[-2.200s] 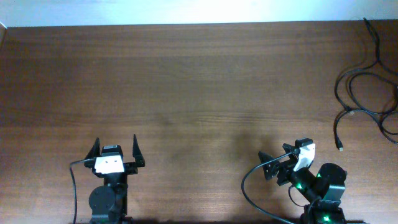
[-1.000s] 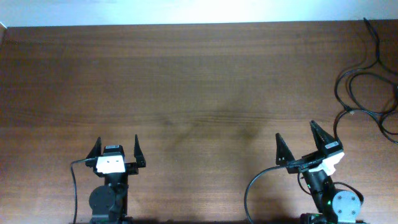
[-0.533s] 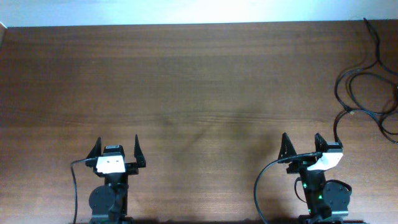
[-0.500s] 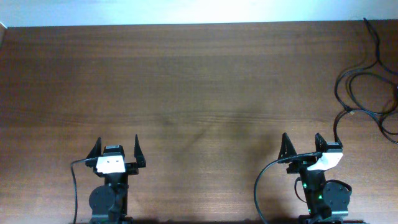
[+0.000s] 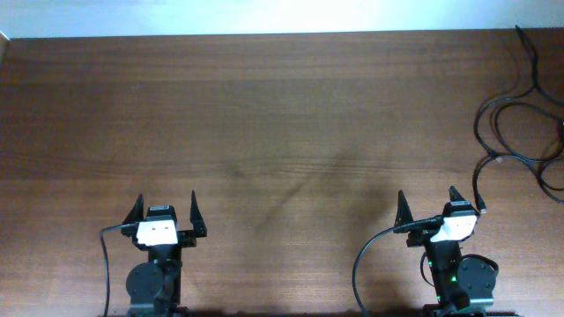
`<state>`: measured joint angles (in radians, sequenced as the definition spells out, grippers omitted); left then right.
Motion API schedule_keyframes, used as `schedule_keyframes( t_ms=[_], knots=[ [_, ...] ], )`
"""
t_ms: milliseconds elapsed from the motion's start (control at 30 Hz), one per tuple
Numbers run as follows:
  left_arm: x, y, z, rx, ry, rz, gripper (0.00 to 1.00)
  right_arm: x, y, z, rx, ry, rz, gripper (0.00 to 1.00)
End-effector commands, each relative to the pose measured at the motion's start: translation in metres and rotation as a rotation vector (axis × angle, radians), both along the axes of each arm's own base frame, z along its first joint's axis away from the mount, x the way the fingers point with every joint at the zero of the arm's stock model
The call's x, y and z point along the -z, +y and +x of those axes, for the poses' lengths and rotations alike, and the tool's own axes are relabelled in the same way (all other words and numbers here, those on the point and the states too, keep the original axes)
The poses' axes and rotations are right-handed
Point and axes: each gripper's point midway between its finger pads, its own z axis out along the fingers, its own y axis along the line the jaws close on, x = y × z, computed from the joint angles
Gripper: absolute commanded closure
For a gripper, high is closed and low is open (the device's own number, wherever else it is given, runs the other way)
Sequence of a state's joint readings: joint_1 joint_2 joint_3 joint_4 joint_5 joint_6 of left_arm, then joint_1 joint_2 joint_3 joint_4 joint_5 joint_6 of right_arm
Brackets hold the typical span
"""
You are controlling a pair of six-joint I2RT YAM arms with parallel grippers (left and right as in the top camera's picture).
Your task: Untangle cables
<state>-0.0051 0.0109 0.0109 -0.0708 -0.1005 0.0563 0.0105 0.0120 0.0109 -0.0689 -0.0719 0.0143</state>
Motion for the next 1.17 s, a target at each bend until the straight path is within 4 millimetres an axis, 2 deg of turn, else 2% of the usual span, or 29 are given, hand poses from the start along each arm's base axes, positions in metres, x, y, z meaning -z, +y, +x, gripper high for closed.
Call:
schedule_keyframes(
  t_ms=[0,1133],
  knots=[
    [0.0011,-0.0013,-0.0002,0.008,0.004,0.012,0.01,0.0022,0.0042,-0.0006,-0.021,0.003,0.002,0.01],
    [0.0011,-0.0013,-0.0002,0.008,0.004,0.012,0.01,0.0021,0.0001,-0.0003,0.0,0.003,0.001,0.01]
  ],
)
